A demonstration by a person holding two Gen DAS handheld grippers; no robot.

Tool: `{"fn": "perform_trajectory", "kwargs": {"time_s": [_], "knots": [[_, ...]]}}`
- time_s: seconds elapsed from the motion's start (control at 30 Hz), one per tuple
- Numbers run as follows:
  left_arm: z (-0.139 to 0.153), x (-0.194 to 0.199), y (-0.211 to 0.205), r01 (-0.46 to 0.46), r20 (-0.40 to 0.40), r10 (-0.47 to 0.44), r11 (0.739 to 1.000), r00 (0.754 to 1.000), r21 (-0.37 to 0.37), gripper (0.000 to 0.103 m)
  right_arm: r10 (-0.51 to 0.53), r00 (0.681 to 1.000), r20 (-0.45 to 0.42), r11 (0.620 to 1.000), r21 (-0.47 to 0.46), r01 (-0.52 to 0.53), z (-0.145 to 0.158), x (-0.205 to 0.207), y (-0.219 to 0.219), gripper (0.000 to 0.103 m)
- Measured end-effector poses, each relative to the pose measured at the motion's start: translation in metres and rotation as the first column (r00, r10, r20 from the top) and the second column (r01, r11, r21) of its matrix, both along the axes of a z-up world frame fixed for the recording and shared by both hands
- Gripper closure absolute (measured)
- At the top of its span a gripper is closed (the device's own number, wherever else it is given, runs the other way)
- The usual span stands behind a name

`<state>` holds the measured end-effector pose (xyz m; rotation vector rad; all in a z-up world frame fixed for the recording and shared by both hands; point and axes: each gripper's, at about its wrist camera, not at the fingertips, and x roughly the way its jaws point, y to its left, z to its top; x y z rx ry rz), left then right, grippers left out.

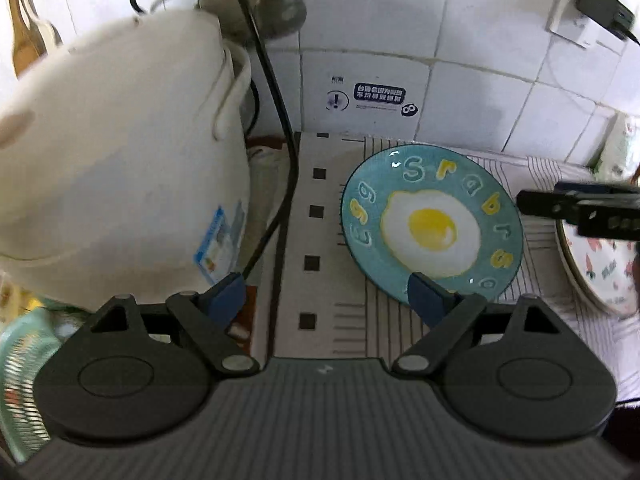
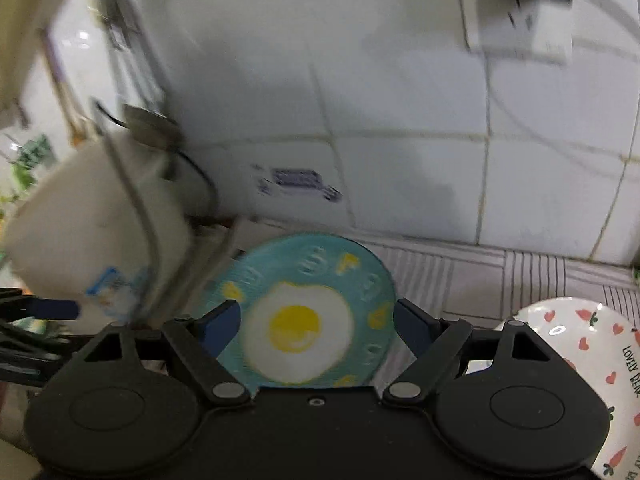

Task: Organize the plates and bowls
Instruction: 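Move both grippers to the teal egg plate rim and close them, then lift the teal egg plate with both grippers and carry it onto the bunny plate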

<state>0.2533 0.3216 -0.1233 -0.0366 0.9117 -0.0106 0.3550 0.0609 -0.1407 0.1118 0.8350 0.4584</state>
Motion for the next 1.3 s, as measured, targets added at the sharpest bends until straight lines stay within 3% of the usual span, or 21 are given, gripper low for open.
{"fn": "perform_trajectory", "kwargs": {"time_s": [0.13,0.27,0.43,0.47,0.57,0.6,0.7,0.73,0.77,0.9,0.97,1.17,1.3], "knots": [[-0.023,0.019,-0.001,0.000,-0.008,0.000,0.999,1.000,-0.037,0.019,0.036,0.999,0.007,0.997,-0.070,-0.036,-0.024,0.017,0.000,0.037],[-0.046,0.038,-0.006,0.027,-0.063,-0.032,0.996,0.998,-0.088,0.025,0.045,0.998,-0.042,0.996,-0.079,-0.048,-0.036,0.032,0.000,0.038],[-0.065,0.054,-0.012,0.011,-0.095,-0.020,0.996,0.995,-0.085,0.025,0.060,0.988,-0.145,0.988,-0.135,-0.080,-0.055,0.059,0.009,0.040],[-0.066,0.055,-0.011,0.012,-0.094,-0.022,0.994,0.995,-0.106,0.025,0.083,0.979,-0.184,0.983,-0.146,-0.110,-0.057,0.064,0.013,0.041],[-0.070,0.061,-0.008,0.001,-0.091,-0.016,0.985,0.996,-0.172,0.028,0.139,0.971,-0.193,0.970,-0.173,-0.173,-0.059,0.069,0.024,0.041],[-0.072,0.064,-0.009,-0.001,-0.095,-0.016,0.984,0.995,-0.179,0.031,0.145,0.969,-0.202,0.968,-0.176,-0.181,-0.061,0.071,0.026,0.042],[-0.075,0.070,-0.008,-0.006,-0.125,-0.020,0.978,0.992,-0.210,0.061,0.128,0.971,-0.202,0.979,-0.130,-0.156,-0.066,0.076,0.022,0.044],[-0.077,0.071,-0.006,-0.019,-0.129,-0.011,0.973,0.992,-0.230,0.079,0.124,0.971,-0.203,0.981,-0.122,-0.150,-0.066,0.077,0.021,0.044],[-0.079,0.072,-0.004,-0.034,-0.131,0.003,0.971,0.991,-0.236,0.081,0.126,0.971,-0.202,0.981,-0.119,-0.152,-0.066,0.078,0.020,0.044],[-0.089,0.073,0.008,-0.045,-0.142,0.000,0.948,0.990,-0.315,0.085,0.170,0.968,-0.182,0.974,-0.115,-0.193,-0.066,0.077,0.019,0.048],[-0.091,0.076,0.010,-0.054,-0.153,0.001,0.940,0.988,-0.338,0.085,0.168,0.970,-0.178,0.975,-0.114,-0.190,-0.064,0.077,0.014,0.059],[-0.086,0.081,-0.010,-0.037,-0.153,-0.003,0.965,0.988,-0.260,0.080,0.089,0.972,-0.217,0.986,-0.119,-0.117,-0.061,0.079,0.013,0.066],[-0.084,0.088,-0.004,-0.074,-0.194,0.018,0.955,0.981,-0.287,0.077,0.078,0.973,-0.218,0.992,-0.081,-0.098,-0.052,0.072,0.001,0.079]]}}
